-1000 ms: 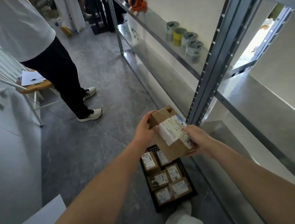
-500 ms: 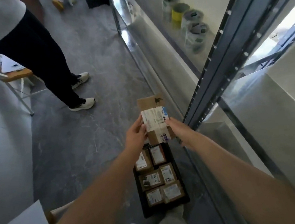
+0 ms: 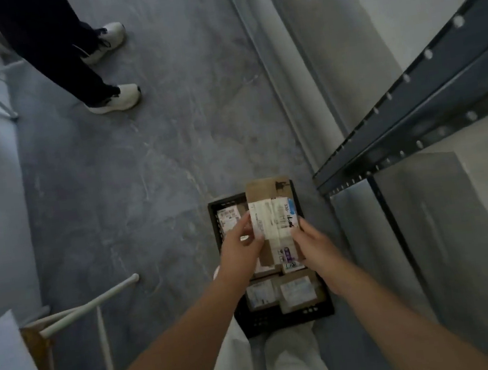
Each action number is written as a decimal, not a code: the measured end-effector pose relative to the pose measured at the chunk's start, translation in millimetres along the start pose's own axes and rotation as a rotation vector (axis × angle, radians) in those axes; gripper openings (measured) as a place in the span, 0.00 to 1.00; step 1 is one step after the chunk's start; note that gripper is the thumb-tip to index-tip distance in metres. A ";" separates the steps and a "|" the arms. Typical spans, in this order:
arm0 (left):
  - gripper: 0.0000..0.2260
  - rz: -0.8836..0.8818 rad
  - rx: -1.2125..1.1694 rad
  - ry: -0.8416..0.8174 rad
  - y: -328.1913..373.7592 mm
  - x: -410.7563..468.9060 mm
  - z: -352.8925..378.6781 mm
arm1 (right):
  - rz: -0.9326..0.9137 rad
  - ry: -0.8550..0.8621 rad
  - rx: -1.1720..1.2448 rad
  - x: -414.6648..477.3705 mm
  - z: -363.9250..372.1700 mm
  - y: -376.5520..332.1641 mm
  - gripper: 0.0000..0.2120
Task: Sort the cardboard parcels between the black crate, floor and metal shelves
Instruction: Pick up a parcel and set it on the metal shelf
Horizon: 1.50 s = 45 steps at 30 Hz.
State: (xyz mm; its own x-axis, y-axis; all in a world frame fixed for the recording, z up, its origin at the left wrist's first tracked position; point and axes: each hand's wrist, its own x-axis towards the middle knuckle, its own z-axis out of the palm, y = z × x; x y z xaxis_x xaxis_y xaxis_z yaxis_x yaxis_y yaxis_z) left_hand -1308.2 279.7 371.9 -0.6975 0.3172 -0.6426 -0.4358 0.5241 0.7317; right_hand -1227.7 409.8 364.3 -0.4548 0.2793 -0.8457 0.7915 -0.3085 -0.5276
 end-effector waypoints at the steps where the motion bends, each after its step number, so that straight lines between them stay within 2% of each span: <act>1: 0.20 -0.023 0.000 -0.018 -14.4 13.7 7.4 | 0.016 0.008 -0.016 16.1 -0.5 13.9 0.19; 7: 0.20 -0.160 -0.022 -0.091 -104.0 118.4 33.9 | 0.124 0.025 -0.031 131.2 6.5 71.8 0.19; 11: 0.22 -0.272 -0.081 -0.028 -153.1 179.6 42.1 | 0.158 0.053 -0.001 208.9 27.7 90.3 0.19; 14: 0.24 -0.272 -0.069 -0.007 -179.8 211.9 49.7 | 0.159 0.088 -0.026 251.7 40.6 105.3 0.19; 17: 0.22 -0.228 0.050 0.026 -199.9 234.0 58.1 | 0.157 0.132 -0.059 277.5 48.8 119.3 0.20; 19: 0.21 -0.189 0.144 0.082 -210.4 239.3 64.2 | 0.149 0.179 -0.097 285.0 53.4 126.8 0.22; 24: 0.17 -0.204 0.243 0.099 -216.8 239.3 72.3 | 0.106 0.244 -0.135 284.3 58.9 140.9 0.20; 29: 0.14 -0.259 0.220 0.112 -202.5 240.3 68.1 | 0.115 0.270 -0.169 282.9 59.8 126.0 0.19; 36: 0.14 -0.193 0.353 0.069 -145.2 222.3 55.3 | 0.007 0.322 -0.277 251.8 64.4 60.7 0.24; 41: 0.13 -0.072 0.479 0.011 -63.7 198.4 41.8 | -0.126 0.266 -0.433 203.1 60.3 -8.2 0.24; 45: 0.14 0.029 0.563 -0.030 29.4 165.4 17.2 | -0.245 0.278 -0.586 140.6 45.3 -81.5 0.25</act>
State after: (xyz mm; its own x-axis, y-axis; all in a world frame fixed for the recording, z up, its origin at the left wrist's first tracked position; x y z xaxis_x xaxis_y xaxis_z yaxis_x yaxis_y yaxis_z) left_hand -1426.6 361.2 283.2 -0.6844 0.3558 -0.6364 -0.0403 0.8531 0.5202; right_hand -1374.6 433.0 284.8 -0.5887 0.5250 -0.6146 0.8051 0.3130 -0.5038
